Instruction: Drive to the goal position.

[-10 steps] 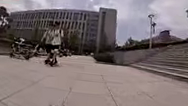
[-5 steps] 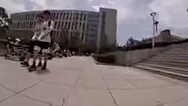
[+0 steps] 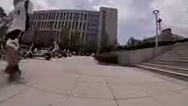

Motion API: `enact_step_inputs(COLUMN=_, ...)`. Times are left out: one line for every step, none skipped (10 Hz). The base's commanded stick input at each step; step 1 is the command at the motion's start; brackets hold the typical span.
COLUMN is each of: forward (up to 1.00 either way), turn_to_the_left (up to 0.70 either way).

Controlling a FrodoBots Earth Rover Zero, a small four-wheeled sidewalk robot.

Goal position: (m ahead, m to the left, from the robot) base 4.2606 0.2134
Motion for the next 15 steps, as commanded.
enact_step_inputs(forward=0.85, turn_to_the_left=-0.02)
enact_step_inputs(forward=0.85, turn_to_the_left=-0.02)
enact_step_inputs(forward=0.85, turn_to_the_left=-0.02)
enact_step_inputs(forward=0.85, turn_to_the_left=-0.02)
enact_step_inputs(forward=0.85, turn_to_the_left=-0.02)
enact_step_inputs(forward=0.85, turn_to_the_left=-0.03)
enact_step_inputs(forward=0.85, turn_to_the_left=-0.04)
enact_step_inputs(forward=0.85, turn_to_the_left=-0.13)
enact_step_inputs(forward=0.85, turn_to_the_left=-0.26)
enact_step_inputs(forward=0.85, turn_to_the_left=-0.36)
enact_step_inputs(forward=0.85, turn_to_the_left=-0.36)
enact_step_inputs(forward=0.85, turn_to_the_left=-0.36)
enact_step_inputs(forward=0.85, turn_to_the_left=-0.36)
enact_step_inputs(forward=0.85, turn_to_the_left=-0.07)
enact_step_inputs(forward=0.85, turn_to_the_left=-0.02)
